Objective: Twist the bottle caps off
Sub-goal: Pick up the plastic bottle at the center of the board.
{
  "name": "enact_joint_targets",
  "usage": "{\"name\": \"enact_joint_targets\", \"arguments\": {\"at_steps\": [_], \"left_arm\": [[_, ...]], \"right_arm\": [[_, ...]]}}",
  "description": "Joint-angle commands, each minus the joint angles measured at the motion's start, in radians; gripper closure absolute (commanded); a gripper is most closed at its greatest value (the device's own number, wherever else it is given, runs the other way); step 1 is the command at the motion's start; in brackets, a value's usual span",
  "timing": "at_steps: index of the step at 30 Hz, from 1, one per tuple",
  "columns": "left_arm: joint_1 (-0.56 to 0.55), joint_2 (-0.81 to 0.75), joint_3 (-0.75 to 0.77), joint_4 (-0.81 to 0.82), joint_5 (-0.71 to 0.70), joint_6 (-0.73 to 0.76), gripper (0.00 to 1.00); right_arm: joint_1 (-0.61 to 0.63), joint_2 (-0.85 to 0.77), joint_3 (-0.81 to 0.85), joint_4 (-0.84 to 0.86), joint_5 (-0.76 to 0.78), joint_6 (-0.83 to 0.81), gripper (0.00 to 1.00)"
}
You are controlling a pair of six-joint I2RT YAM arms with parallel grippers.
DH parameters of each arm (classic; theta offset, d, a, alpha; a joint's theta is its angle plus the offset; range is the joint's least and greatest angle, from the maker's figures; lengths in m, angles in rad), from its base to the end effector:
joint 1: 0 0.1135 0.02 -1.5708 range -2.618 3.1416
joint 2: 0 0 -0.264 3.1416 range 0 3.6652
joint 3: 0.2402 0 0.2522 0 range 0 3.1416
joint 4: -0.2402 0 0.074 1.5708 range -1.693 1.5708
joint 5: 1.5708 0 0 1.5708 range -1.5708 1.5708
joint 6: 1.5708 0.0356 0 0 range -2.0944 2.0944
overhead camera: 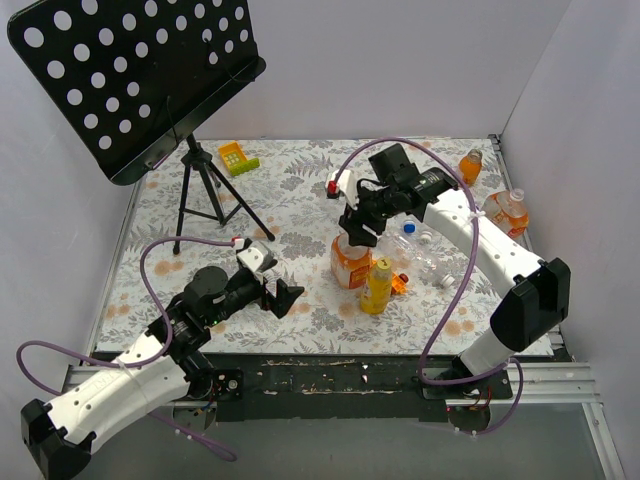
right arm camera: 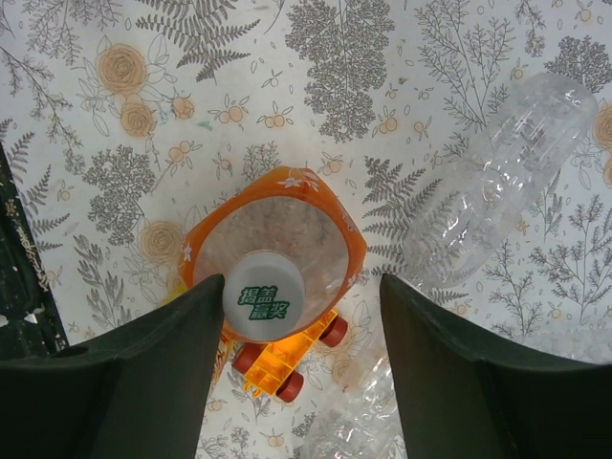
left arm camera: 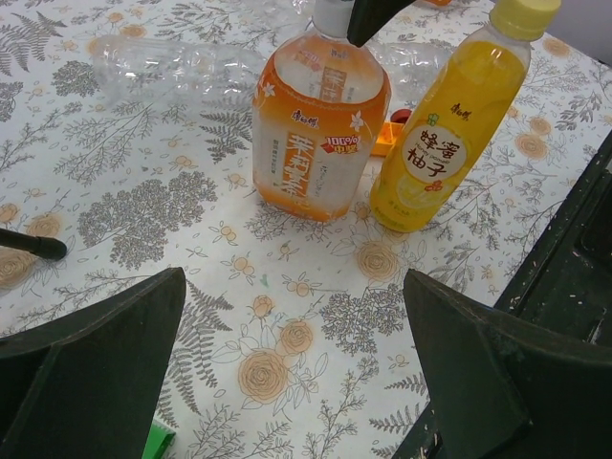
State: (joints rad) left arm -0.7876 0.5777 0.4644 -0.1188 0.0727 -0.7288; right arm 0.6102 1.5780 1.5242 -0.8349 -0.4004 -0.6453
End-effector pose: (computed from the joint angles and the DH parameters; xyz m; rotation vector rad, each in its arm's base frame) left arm 0.1079 -0.1121 0.2644 0.1137 1.9523 -1.1151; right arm 0.2683 0.2045 0.3413 -1.5588 1.8520 0.4748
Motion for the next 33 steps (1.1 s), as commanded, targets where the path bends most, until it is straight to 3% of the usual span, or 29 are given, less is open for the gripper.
{"name": "enact_joint_targets", "arguments": {"at_steps": [1, 3, 8, 10, 21, 27, 33], "left_arm": [[0.005, 0.002, -0.007, 0.019, 0.016, 0.014, 0.02], [0.007, 0.005, -0.007, 0.019, 0.021, 0.014, 0.02], [0.008, 0.011, -0.006, 0.019, 0.027, 0.014, 0.02], [0.008, 0.007, -0.004, 0.019, 0.022, 0.012, 0.02], [0.01, -0.091, -0.024, 0.06, 0.013, -0.029, 0.02], [0.01, -0.188, -0.004, 0.088, 0.152, -0.018, 0.02], [0.01, -0.132, 0.146, -0.014, 0.289, 0.081, 0.02]], "right_arm": [[0.006, -0.004, 0.039, 0.007, -0.003, 0.006, 0.33], [0.008, -0.004, 0.039, 0.003, -0.012, 0.001, 0.46], [0.019, 0.007, 0.054, -0.013, -0.04, -0.01, 0.89], [0.02, 0.007, 0.07, -0.021, -0.061, -0.013, 0.98], [0.02, 0.024, 0.26, -0.105, -0.273, -0.031, 0.99], [0.02, 0.019, 0.369, -0.237, -0.461, -0.19, 0.99], [0.02, 0.01, 0.425, -0.343, -0.584, -0.309, 0.99]]}}
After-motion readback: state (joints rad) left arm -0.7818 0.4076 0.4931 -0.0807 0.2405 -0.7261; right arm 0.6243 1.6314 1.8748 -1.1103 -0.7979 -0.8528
